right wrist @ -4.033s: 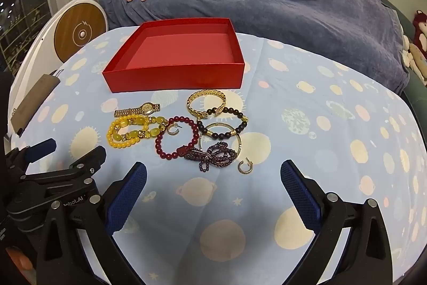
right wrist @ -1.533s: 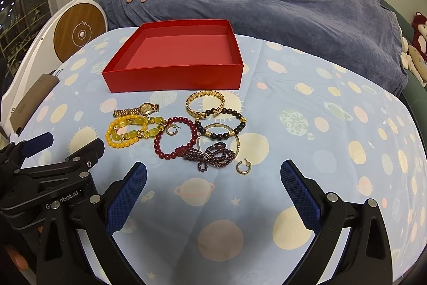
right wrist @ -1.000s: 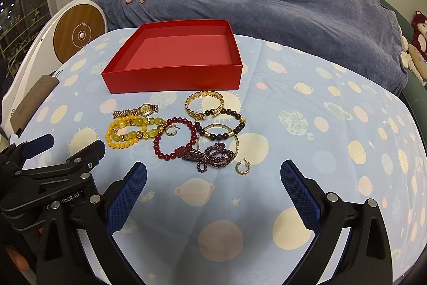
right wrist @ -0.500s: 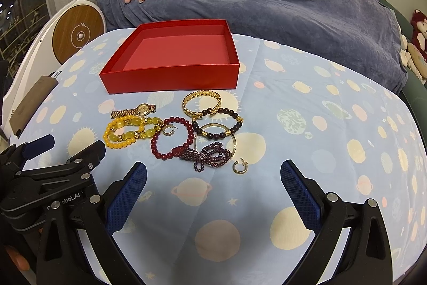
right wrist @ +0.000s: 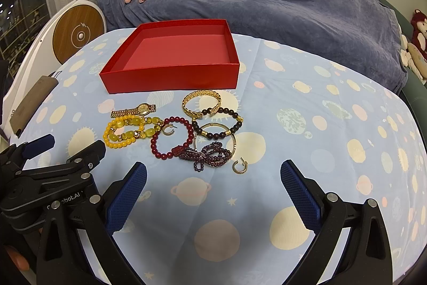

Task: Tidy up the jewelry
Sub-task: 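Grasp the yellow large-bead bracelet with the left tool while the right tool grasps the dark garnet bow piece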

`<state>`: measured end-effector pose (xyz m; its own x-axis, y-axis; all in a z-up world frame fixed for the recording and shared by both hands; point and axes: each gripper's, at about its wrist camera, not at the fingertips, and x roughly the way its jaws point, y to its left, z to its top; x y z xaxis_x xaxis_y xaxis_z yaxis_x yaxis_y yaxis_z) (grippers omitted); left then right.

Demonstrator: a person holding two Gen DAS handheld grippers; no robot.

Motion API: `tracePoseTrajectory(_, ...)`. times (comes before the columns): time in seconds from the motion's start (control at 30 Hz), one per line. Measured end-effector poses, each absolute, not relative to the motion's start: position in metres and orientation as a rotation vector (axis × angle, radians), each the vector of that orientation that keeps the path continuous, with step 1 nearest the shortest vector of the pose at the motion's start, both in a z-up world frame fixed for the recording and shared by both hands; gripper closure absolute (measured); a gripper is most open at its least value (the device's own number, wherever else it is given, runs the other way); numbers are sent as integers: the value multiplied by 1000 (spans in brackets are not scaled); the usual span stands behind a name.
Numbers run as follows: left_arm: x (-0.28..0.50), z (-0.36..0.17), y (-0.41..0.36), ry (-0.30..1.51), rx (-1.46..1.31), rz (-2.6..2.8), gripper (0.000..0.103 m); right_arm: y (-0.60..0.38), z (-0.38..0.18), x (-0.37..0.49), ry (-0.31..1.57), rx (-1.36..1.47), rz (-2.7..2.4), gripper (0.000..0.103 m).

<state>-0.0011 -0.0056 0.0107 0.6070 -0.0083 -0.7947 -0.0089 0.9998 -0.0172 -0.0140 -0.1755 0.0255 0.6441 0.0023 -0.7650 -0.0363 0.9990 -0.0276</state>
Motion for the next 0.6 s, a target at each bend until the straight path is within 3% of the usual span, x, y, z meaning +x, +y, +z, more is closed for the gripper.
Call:
tracePoseTrajectory(0.37,5,4,-4,938,-38,18,7,-183,15,-6,885,-2,49,7)
tracePoseTrajectory(0.6,18,-5,10,958,-64,61,7,-181,-9,20,935,28,83,30)
